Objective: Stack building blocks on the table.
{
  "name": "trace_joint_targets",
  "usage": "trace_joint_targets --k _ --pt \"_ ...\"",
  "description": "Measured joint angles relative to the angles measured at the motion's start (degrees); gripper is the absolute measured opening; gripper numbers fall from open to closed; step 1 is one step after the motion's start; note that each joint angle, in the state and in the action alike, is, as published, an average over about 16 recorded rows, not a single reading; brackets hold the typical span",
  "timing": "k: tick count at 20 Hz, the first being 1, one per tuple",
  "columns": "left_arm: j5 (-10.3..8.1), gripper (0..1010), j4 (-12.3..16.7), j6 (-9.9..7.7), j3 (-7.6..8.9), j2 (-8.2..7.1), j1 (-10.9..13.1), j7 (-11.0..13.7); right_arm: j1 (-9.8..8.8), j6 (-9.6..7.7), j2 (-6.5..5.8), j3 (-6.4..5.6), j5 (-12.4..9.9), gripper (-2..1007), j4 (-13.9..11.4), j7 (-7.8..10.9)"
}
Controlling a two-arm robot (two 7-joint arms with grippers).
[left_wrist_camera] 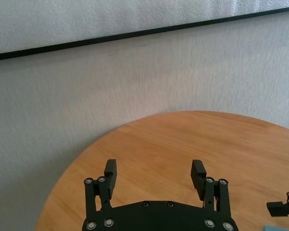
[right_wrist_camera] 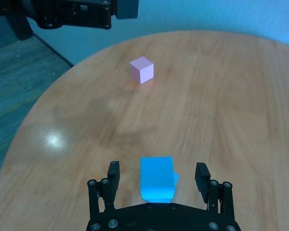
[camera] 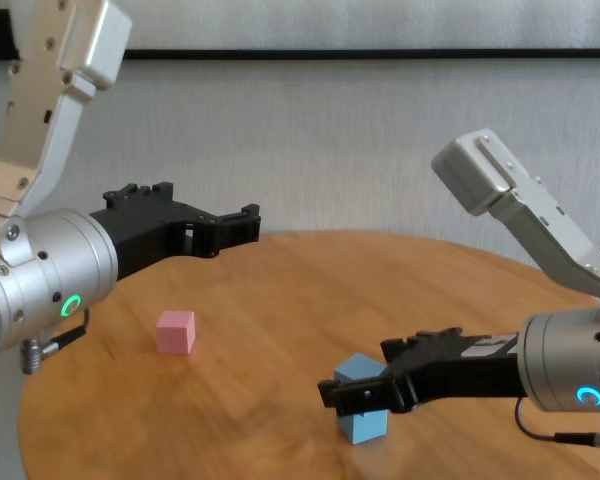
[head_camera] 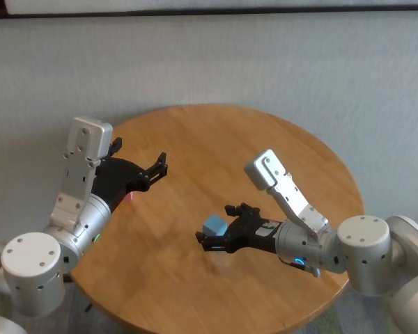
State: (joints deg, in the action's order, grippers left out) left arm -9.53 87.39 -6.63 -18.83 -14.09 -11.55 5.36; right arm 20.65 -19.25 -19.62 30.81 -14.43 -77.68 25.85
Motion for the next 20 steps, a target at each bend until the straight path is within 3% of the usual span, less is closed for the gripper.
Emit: trace_joint_targets --k 5,10,17,20 --pt "0.0 1001 0.0 0.0 0.0 0.0 0.0 0.0 -1.28 4.46 -0.49 -1.48 -0.08 985 -1.86 -0.97" --pt "0.0 1001 0.0 0.0 0.0 0.0 0.0 0.0 -2.79 10.86 -0.91 -3.52 1.09 1005 -3.71 -3.44" --pt "0.0 1001 0.0 0.0 0.0 0.0 0.0 0.0 -4.24 20.08 -0.81 -5.7 6.45 1005 -4.12 -9.75" --pt "0.0 1001 0.0 0.0 0.0 0.0 0.0 0.0 -4.5 22.97 -0.41 -6.35 9.21 1005 -3.36 -12.45"
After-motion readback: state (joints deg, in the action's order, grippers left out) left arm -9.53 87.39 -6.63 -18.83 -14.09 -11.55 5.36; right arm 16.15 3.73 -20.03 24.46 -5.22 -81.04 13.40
